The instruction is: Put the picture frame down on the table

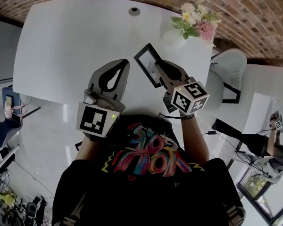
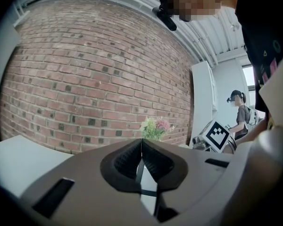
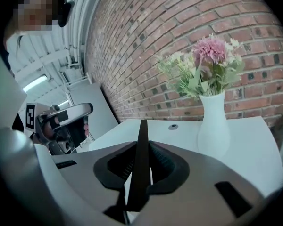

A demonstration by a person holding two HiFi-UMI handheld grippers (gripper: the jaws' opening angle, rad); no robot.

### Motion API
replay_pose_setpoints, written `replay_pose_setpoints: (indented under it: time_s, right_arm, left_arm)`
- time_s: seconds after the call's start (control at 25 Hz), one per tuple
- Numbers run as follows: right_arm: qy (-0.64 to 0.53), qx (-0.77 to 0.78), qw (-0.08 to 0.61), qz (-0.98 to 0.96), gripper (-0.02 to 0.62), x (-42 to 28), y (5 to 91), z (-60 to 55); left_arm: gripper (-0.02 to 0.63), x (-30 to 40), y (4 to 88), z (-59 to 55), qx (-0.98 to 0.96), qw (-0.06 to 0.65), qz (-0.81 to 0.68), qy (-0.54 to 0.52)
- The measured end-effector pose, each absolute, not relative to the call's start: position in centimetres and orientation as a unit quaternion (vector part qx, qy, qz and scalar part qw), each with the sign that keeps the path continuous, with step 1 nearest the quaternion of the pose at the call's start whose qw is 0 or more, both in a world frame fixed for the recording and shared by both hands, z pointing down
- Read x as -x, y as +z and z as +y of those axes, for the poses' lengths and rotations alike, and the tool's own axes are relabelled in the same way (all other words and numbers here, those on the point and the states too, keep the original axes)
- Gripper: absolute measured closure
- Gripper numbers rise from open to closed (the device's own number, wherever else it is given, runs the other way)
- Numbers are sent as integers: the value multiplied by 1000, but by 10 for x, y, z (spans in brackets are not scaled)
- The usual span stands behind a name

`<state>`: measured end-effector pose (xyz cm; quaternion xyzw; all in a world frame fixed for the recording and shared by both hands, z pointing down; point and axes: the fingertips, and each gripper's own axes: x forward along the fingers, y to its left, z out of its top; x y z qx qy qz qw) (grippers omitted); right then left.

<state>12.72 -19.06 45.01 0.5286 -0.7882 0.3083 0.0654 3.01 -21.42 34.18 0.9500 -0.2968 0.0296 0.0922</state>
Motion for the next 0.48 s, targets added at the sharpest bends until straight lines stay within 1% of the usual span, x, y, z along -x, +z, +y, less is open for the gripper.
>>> replay_pose_setpoints:
  time_s: [0.48]
  right_arm:
    - [413,-507,22,-756,509,-135,520,-200]
  left_arm:
    - [581,-50,400,-220,-950,117,-281,72]
